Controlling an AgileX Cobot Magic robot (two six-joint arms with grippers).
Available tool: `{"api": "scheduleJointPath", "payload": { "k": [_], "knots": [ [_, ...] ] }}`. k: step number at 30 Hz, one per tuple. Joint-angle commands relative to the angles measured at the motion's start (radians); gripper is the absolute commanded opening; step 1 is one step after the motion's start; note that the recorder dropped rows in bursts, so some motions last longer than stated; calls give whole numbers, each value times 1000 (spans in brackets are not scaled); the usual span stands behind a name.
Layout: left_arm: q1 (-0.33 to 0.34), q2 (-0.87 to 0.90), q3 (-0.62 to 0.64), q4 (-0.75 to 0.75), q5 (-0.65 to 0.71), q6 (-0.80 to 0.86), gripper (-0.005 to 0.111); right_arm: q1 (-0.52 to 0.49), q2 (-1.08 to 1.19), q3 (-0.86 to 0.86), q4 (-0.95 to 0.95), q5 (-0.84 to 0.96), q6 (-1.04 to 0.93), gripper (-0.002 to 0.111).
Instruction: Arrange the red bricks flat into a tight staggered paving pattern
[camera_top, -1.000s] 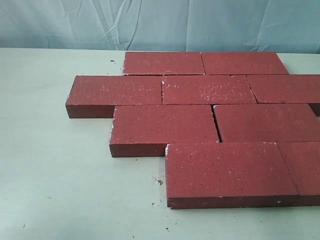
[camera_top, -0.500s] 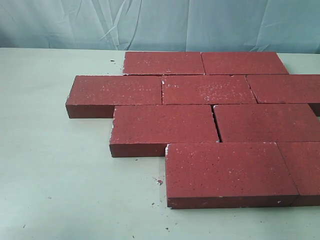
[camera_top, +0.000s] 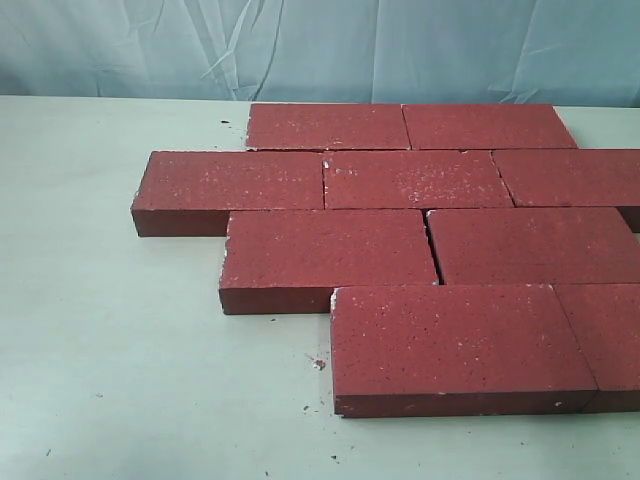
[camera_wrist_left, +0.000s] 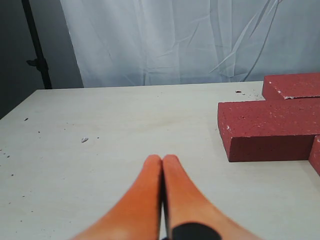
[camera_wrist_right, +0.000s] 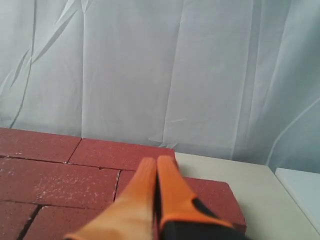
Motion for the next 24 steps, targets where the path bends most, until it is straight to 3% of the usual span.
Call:
{"api": "scheduleJointPath", "payload": {
  "k": [1,24],
  "knots": [
    [1,-5,5,-7,1,0,0,-17,-82,76,1,-18,-1,-1],
    [1,-5,5,-7,1,0,0,-27,-209,190,51,-10,20,-1]
  ]
}}
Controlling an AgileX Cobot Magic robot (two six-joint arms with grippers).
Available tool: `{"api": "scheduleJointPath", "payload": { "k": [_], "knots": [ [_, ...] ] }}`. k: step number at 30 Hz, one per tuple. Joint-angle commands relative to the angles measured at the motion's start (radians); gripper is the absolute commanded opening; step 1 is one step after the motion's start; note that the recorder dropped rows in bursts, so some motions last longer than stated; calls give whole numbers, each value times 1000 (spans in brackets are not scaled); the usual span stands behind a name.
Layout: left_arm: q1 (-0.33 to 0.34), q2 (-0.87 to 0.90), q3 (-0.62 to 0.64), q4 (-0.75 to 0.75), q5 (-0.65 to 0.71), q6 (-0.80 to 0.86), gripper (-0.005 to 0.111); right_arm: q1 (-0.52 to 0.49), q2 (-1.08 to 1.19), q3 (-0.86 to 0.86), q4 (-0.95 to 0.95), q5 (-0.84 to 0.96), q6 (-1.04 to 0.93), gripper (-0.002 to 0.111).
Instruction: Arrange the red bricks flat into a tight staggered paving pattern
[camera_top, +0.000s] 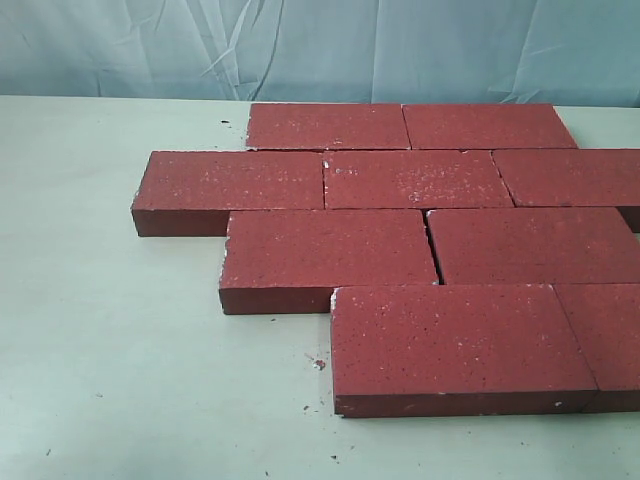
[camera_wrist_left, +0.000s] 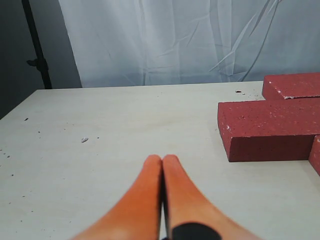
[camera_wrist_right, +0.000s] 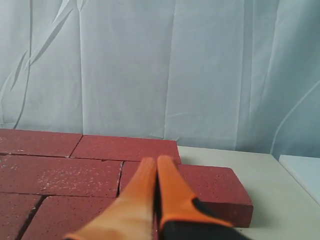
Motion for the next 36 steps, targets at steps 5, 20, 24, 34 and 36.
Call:
{"api": "scheduleJointPath", "payload": {
  "k": [5,20,24,34,36],
  "knots": [
    [1,-5,5,-7,1,0,0,-5,-21,73,18,-13,43,-1],
    [1,-5,5,0,0,0,0,-5,-21,73,-14,163,59,-1],
    [1,-5,5,0,0,0,0,-5,-21,73,-16,173,59,-1],
    [1,-5,5,0,0,0,0,-5,-21,73,-16,173,59,-1],
    [1,-5,5,0,0,0,0,-5,-21,73,-16,173,59,-1]
  ]
}}
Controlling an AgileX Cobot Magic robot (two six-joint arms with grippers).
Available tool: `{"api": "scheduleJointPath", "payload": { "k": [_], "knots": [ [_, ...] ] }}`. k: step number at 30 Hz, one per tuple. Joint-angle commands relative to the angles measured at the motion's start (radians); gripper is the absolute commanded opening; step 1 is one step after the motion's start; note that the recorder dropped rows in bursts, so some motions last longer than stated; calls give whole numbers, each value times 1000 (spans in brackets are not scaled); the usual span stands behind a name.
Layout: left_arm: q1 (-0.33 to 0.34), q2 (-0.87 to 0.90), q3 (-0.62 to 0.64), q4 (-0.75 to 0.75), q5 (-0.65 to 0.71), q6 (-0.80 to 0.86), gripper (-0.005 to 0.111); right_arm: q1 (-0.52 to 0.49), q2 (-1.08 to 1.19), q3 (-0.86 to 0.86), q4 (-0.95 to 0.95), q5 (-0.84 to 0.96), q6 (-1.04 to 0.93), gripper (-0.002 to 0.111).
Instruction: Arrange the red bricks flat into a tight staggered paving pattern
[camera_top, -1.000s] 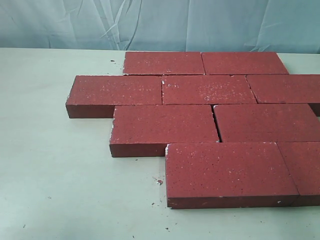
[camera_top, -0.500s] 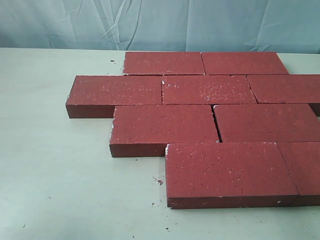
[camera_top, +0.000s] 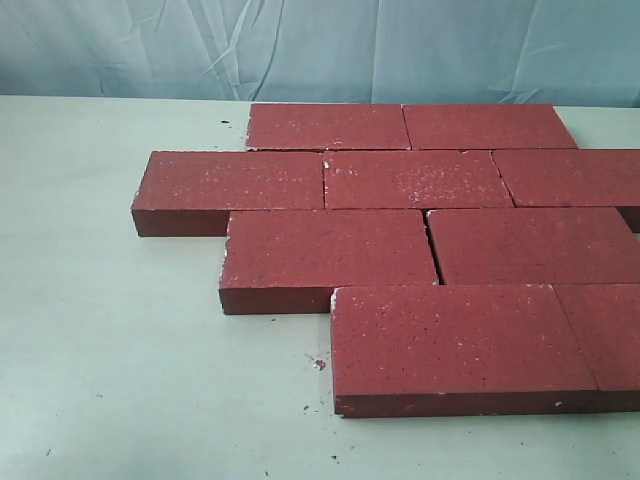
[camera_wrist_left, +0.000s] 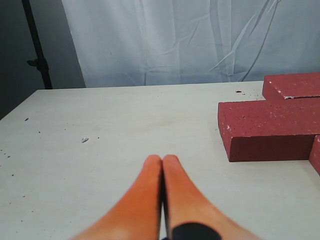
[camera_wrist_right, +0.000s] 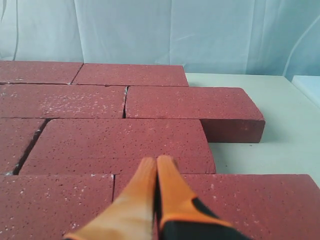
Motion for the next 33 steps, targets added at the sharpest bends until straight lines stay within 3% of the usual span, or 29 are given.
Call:
{"api": "scheduleJointPath", "payload": {
  "k": [1,33],
  "knots": [
    [1,-5,5,0,0,0,0,-5,-6,2,-11,-8,0,-1],
    [1,-5,5,0,0,0,0,-5,-6,2,0,-8,0,-1]
  ]
}}
